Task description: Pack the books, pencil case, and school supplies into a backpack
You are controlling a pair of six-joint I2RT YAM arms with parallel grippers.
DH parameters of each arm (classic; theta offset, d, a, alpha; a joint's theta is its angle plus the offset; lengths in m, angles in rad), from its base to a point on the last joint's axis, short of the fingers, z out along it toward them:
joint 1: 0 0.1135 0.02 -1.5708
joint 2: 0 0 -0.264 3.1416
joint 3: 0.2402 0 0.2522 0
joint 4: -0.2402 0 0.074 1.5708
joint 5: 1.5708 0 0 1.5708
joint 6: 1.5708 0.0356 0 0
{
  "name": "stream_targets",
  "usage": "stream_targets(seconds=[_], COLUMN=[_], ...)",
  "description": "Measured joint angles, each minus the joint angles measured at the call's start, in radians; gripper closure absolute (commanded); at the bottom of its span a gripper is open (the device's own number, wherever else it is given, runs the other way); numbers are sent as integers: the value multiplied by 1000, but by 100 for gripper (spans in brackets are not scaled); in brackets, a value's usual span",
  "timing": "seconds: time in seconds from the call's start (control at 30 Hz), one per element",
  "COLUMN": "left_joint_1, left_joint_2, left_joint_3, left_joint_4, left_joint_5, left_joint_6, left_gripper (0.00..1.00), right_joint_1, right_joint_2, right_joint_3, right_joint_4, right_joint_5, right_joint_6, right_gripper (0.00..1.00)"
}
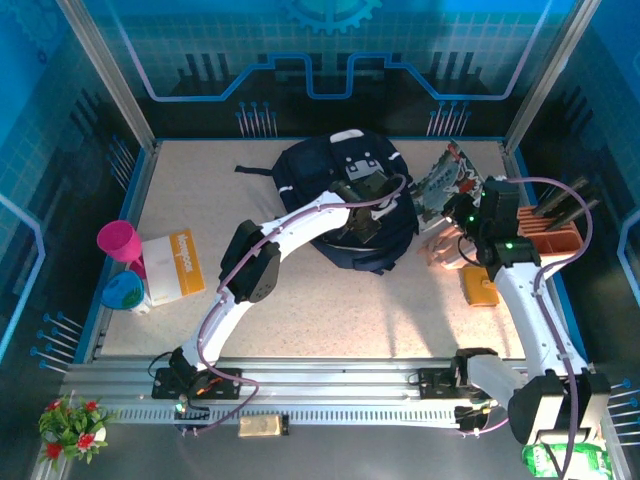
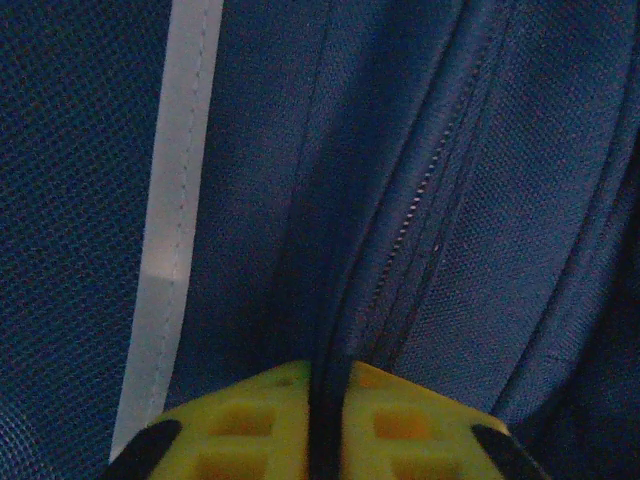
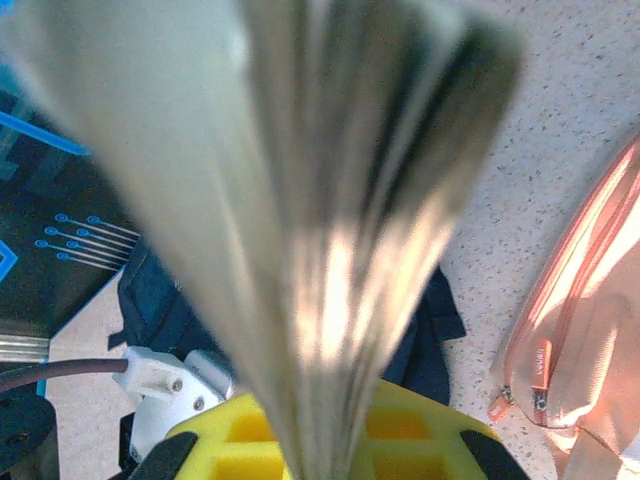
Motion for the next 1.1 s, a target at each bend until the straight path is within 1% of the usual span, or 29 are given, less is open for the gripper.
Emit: stream_targets(seconds=[0.1, 0.2, 0.4, 0.6, 0.67, 0.8, 0.97, 1.1], left_joint_1=[12, 33, 117, 208, 222, 224, 224, 224], left_joint_2=[-20, -64, -225, -350, -370, -372, -372, -372], left_joint_3=[0, -11, -118, -268, -310, -327, -328, -328], left_joint_4=[-1, 6, 109, 270, 322, 372, 414, 436], left_joint_5=[27, 64, 169, 307, 341, 367, 386, 402], left_joint_6=[-17, -48, -151, -263, -289, -316, -349, -374], left_gripper=[94, 100, 100, 100, 100, 100, 100, 100], right_joint_1=[-20, -33, -39, -39, -39, -40, -39, -15], right_joint_2=[-18, -32, -49, -55, -50, -16, 19, 46], right_joint_3=[1, 1, 1, 1, 1, 0, -37, -78], right_joint_4=[-8, -21, -67, -95, -90, -53, 48, 116], right_joint_5=[8, 12, 8, -21, -54, -154, -275, -319], right_joint_6=[-9, -16, -29, -39, -39, -34, 23, 76], right_gripper=[100, 100, 100, 100, 100, 100, 99, 100])
